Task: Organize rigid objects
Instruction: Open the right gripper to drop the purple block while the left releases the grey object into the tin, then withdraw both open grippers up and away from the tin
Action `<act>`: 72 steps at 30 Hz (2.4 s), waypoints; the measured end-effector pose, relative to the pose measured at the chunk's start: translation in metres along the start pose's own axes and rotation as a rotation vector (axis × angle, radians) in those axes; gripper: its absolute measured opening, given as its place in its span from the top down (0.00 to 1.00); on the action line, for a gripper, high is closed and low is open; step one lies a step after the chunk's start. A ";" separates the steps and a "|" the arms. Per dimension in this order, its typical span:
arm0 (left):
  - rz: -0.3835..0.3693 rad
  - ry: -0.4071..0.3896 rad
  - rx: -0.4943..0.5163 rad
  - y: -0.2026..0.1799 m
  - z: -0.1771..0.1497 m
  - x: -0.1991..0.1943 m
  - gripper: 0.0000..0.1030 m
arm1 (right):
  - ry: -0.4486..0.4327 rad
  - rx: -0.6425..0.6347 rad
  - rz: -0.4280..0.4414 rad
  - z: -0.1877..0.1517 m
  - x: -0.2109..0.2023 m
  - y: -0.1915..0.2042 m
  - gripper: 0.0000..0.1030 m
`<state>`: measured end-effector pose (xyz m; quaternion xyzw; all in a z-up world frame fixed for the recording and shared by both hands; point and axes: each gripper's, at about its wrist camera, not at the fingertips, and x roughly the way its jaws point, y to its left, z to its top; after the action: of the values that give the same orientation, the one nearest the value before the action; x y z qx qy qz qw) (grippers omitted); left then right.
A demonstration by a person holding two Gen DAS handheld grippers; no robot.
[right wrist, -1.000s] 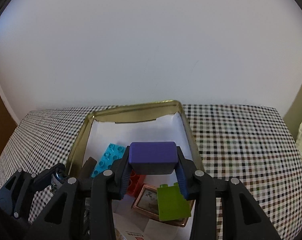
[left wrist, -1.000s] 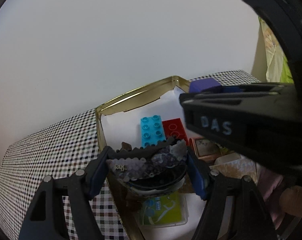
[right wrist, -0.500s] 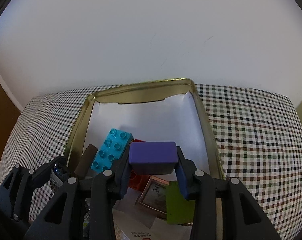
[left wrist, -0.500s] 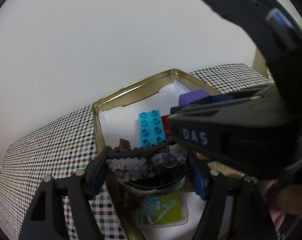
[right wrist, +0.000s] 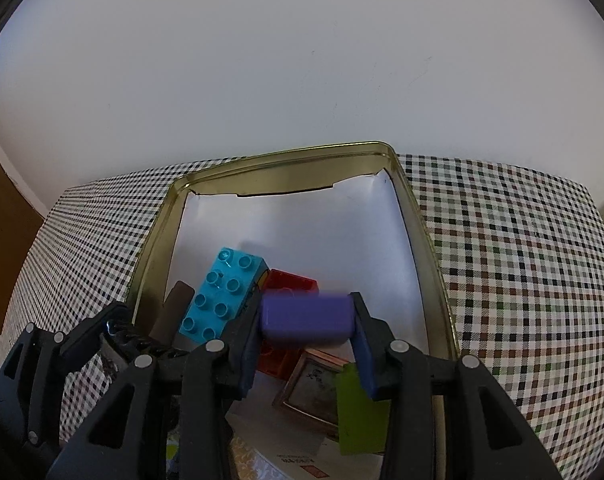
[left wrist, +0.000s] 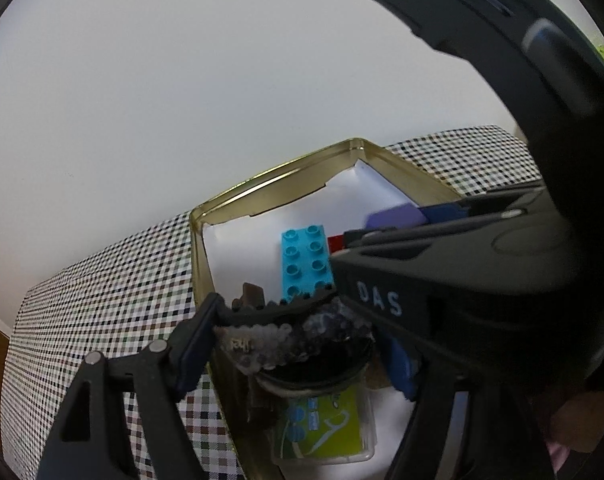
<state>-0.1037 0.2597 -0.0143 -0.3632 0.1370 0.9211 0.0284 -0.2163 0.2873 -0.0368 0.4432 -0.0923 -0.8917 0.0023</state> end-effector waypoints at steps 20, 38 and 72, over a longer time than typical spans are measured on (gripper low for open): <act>0.029 0.023 -0.034 0.007 0.003 0.000 0.00 | -0.149 0.166 0.062 -0.004 -0.020 -0.023 0.26; -0.070 0.063 -0.083 0.015 0.002 -0.001 0.01 | -0.438 0.296 0.122 -0.038 -0.070 -0.052 0.23; 0.040 -0.334 -0.218 0.067 -0.046 -0.062 0.01 | -0.728 0.095 -0.318 -0.121 -0.129 0.004 0.14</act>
<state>-0.0378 0.1860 0.0107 -0.2035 0.0371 0.9784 -0.0071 -0.0427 0.2743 -0.0057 0.1067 -0.0584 -0.9744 -0.1891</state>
